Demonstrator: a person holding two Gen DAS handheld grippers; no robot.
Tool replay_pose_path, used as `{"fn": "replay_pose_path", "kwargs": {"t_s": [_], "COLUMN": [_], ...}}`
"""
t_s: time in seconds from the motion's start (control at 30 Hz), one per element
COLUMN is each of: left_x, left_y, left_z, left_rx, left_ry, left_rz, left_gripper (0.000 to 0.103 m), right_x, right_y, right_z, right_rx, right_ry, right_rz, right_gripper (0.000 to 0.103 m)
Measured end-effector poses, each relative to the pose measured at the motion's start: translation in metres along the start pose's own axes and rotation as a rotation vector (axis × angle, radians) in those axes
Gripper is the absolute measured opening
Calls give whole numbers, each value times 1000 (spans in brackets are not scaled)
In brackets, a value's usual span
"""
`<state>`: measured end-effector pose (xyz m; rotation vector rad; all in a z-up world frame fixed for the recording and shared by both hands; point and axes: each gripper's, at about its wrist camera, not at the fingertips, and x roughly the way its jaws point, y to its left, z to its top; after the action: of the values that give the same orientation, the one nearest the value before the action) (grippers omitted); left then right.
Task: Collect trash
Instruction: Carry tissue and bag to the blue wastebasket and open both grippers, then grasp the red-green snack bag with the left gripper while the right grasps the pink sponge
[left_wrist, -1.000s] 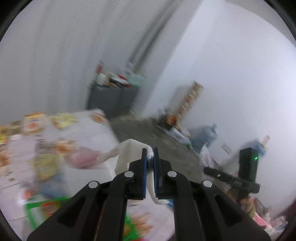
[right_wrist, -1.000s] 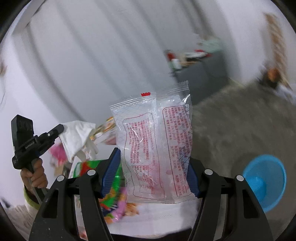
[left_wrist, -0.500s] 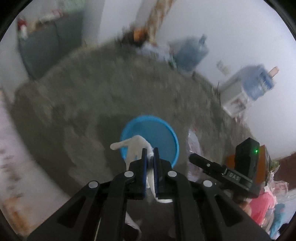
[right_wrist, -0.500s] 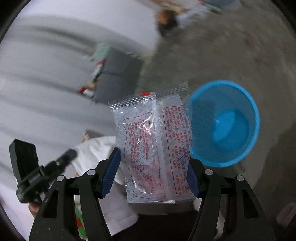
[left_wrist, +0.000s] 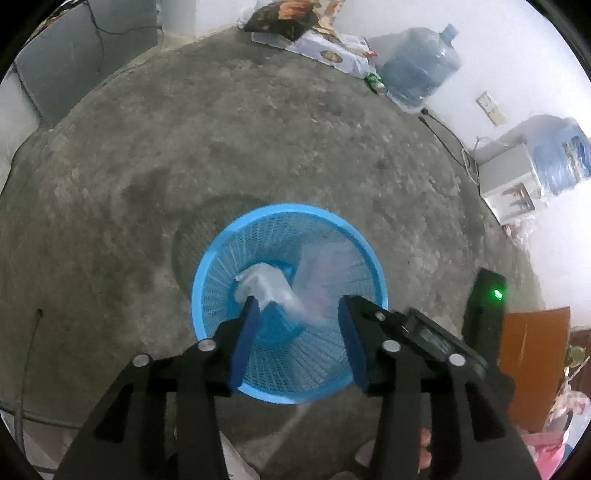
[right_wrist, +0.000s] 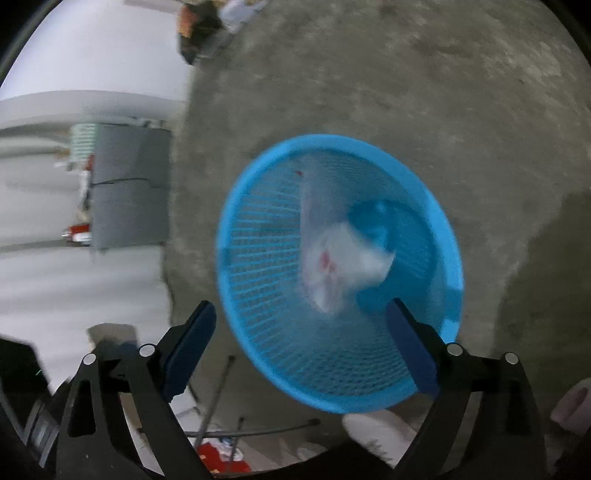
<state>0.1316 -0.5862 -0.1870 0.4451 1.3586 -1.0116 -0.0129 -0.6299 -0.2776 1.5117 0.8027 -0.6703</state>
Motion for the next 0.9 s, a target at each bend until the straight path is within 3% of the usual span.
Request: {"fn": "replay_pose_path", "kwargs": {"t_s": [0.13, 0.27, 0.33, 0.47, 0.53, 0.63, 0.77, 0.9], "left_x": [-14, -57, -79, -129, -159, -206, -271, -328], "left_y": [-1, 0, 1, 12, 24, 41, 67, 98], "left_z": [-5, -11, -15, -35, -50, -73, -108, -150], "left_rx": [41, 53, 49, 33, 17, -1, 8, -40], "left_ry": [-20, -104, -150, -187, -209, -265, -341, -426], "left_rz": [-6, -83, -106, -129, -125, -120, -98, -62], "left_gripper": [51, 60, 71, 76, 79, 86, 96, 97], "right_x": [-11, -32, -50, -78, -98, -119, -142, -159], "right_y": [-2, 3, 17, 51, 72, 100, 133, 158], "right_z": [-8, -25, -39, -71, -95, -125, -164, -196], "right_rx": [-20, -86, -143, -261, -342, -456, -605, -757], "right_ry": [-46, -119, -175, -298, -381, -473, -608, -709], "right_rz": [-18, -70, -92, -169, -220, -279, -459, -517], "right_gripper": [89, 89, 89, 89, 95, 95, 95, 95]}}
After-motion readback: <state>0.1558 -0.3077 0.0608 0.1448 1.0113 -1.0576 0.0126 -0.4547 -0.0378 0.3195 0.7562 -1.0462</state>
